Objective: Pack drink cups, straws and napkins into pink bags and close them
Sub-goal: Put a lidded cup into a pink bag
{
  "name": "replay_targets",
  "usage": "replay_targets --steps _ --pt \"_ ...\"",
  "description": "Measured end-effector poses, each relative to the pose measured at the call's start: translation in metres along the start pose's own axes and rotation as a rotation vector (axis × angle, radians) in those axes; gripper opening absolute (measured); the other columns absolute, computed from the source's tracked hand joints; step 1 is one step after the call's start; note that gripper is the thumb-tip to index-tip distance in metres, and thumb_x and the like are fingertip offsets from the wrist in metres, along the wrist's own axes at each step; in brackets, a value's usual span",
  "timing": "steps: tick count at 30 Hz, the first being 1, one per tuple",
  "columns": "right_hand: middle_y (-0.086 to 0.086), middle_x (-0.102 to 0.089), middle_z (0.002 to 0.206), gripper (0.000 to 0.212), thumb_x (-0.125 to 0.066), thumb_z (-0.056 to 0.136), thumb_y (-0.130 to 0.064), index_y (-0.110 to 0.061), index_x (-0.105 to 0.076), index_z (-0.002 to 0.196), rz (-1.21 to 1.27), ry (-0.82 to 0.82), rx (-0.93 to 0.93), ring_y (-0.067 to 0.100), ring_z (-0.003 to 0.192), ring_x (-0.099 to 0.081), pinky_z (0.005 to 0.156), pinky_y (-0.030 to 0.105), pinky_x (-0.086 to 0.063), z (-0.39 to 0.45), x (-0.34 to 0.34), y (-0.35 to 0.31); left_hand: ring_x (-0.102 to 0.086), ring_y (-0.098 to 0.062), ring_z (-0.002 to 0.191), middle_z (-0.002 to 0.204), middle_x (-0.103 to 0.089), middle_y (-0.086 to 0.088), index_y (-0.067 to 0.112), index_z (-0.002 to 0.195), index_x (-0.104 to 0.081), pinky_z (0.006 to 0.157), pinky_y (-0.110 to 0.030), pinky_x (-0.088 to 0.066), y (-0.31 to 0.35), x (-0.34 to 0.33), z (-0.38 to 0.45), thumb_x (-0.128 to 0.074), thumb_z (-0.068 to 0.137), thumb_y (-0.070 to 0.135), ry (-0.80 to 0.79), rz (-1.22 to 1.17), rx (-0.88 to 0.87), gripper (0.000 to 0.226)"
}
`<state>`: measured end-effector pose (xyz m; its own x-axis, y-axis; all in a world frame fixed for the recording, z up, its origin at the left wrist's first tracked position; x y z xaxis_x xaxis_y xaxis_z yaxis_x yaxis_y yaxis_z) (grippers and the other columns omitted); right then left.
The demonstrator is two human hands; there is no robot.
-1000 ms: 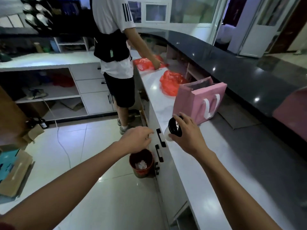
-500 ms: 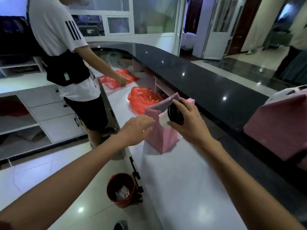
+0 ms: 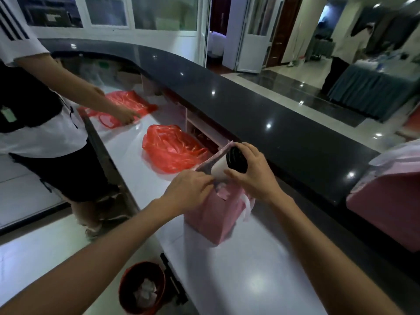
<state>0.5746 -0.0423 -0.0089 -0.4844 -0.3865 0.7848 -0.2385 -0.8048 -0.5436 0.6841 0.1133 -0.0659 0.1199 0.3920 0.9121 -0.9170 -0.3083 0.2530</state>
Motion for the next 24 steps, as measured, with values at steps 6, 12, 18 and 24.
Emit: replay_targets --steps 6,12,18,24 --pt "-0.007 -0.044 0.148 0.077 -0.080 0.082 -0.039 -0.028 -0.043 0.148 -0.042 -0.201 -0.033 0.012 0.132 -0.042 0.109 0.031 -0.041 0.013 -0.024 0.004 -0.064 -0.015 0.083 0.086 -0.070 0.009 0.026 0.090 -0.070 0.095 -0.035 -0.043 -0.013 -0.010 -0.013 -0.047 0.097 0.049 0.084 -0.036 -0.046 0.033" --pt "-0.004 -0.035 0.153 0.082 -0.079 0.080 -0.038 -0.029 -0.037 0.150 -0.335 -0.437 -0.048 0.021 0.137 -0.036 0.112 0.037 -0.038 0.017 -0.047 0.011 -0.058 -0.017 0.074 0.072 -0.061 0.007 0.022 0.075 -0.063 0.102 -0.037 -0.043 -0.004 0.003 -0.036 -0.062 0.089 0.050 0.201 -0.105 -0.116 0.032" --pt "0.001 -0.040 0.150 0.089 -0.084 0.073 -0.033 -0.027 -0.034 0.148 -0.399 -0.590 -0.079 0.025 0.131 -0.043 0.107 0.039 -0.044 0.023 -0.069 0.016 -0.057 -0.015 0.070 0.070 -0.057 0.007 0.021 0.073 -0.063 0.107 -0.040 -0.042 -0.008 0.003 -0.043 -0.065 0.089 0.050 0.222 -0.090 -0.179 0.032" --pt "0.004 -0.051 0.128 0.078 -0.087 0.067 -0.035 -0.021 -0.041 0.129 -0.488 -0.659 -0.071 0.025 0.108 -0.055 0.088 0.041 -0.055 0.027 -0.098 0.017 -0.054 -0.017 0.069 0.068 -0.055 0.006 0.020 0.071 -0.061 0.108 -0.043 -0.042 -0.011 -0.002 -0.042 -0.066 0.089 0.047 0.241 -0.085 -0.220 0.032"
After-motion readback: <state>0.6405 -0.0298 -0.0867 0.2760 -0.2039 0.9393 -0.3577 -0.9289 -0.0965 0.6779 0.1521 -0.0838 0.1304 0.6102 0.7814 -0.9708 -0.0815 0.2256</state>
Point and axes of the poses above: each hand's wrist, its own z-axis towards the middle knuckle, its own x-axis out of the back of the hand, y = z × x, the point moved 4 cm from there along z, towards the middle knuckle
